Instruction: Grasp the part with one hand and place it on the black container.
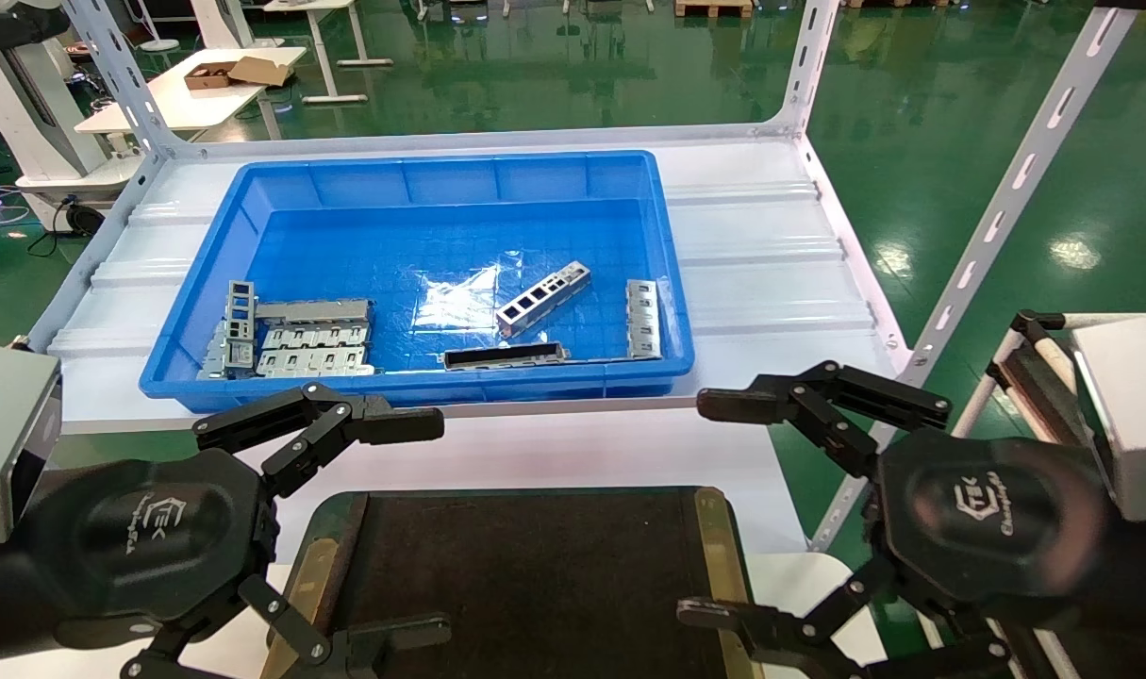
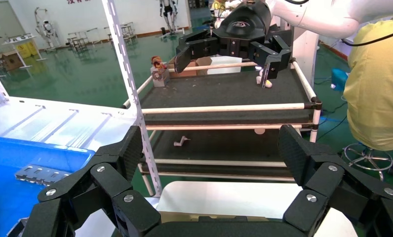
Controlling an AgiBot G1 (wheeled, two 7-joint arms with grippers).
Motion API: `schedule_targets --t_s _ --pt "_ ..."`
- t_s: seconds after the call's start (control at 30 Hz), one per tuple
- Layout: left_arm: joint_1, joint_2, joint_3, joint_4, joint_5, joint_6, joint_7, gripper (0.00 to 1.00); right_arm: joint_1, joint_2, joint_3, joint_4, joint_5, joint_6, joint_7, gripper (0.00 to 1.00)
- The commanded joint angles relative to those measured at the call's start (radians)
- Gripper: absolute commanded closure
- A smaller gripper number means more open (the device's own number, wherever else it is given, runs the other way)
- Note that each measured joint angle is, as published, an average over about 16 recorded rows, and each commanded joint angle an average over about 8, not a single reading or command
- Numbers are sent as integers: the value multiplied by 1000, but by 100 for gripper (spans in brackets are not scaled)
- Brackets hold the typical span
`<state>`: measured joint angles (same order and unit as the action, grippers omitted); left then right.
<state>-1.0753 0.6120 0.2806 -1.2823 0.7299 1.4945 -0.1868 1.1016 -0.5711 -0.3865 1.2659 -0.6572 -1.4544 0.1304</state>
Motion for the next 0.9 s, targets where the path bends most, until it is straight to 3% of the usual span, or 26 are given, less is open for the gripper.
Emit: schedule_targets --t_s 0.03,0.9 --pt "0 0 0 0 0 0 0 0 0 0 0 0 0 0 0 0" --pt "-1 1 -1 1 0 -4 0 0 0 0 0 0 0 0 0 0"
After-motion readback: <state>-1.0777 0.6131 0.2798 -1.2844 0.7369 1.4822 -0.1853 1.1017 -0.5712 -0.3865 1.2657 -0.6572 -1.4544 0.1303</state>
